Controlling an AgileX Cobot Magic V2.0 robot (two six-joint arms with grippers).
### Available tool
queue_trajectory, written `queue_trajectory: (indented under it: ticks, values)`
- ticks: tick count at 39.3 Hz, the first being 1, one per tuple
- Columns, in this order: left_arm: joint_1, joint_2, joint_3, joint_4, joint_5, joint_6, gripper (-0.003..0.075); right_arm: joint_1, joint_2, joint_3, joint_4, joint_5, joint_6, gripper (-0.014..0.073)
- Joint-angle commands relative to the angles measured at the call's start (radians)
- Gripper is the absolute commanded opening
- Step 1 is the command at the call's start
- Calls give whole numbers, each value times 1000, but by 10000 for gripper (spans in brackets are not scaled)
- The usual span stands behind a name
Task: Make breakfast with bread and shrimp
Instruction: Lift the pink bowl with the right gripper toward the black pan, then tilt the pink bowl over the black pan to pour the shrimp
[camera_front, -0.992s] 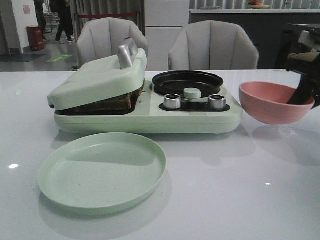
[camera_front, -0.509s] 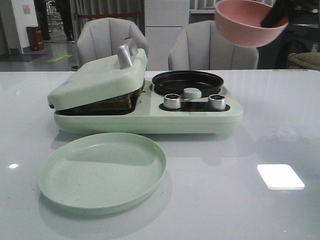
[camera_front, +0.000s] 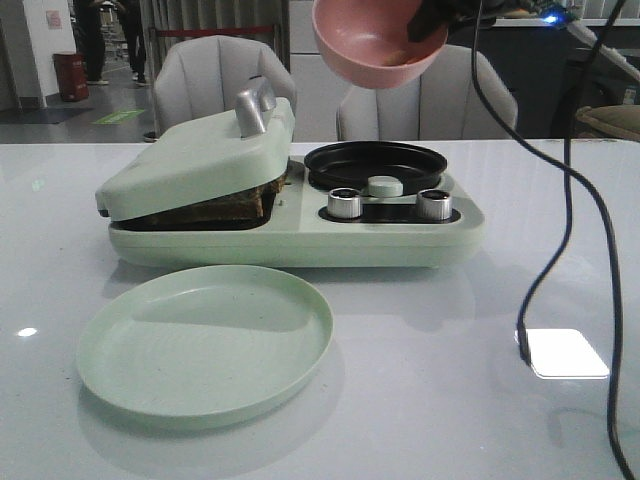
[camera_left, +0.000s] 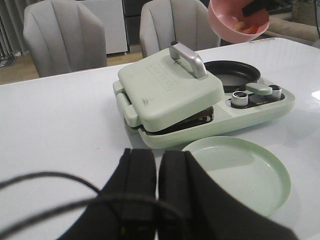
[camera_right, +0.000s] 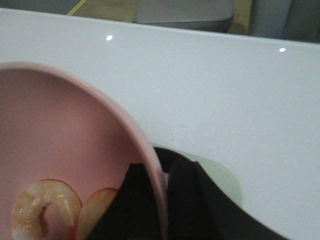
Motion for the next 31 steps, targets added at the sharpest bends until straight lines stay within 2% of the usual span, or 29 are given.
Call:
queue_trajectory:
  ticks: [1, 8, 16, 25, 31]
  values:
    - [1, 0, -23, -8, -83, -12, 114, 16, -60, 51, -1, -265, -16, 134]
    - [1, 0, -23, -8, -83, -12, 114, 58, -60, 206, -71, -603, -23, 134]
    - [1, 0, -23, -8, -83, -12, 114, 86, -56, 334, -270, -911, -21, 134]
    - [1, 0, -23, -8, -83, -12, 114, 87, 25, 382, -410, -1276, -21, 134]
    - [1, 0, -23, -8, -83, -12, 114, 87, 100, 383, -558, -1513, -21, 134]
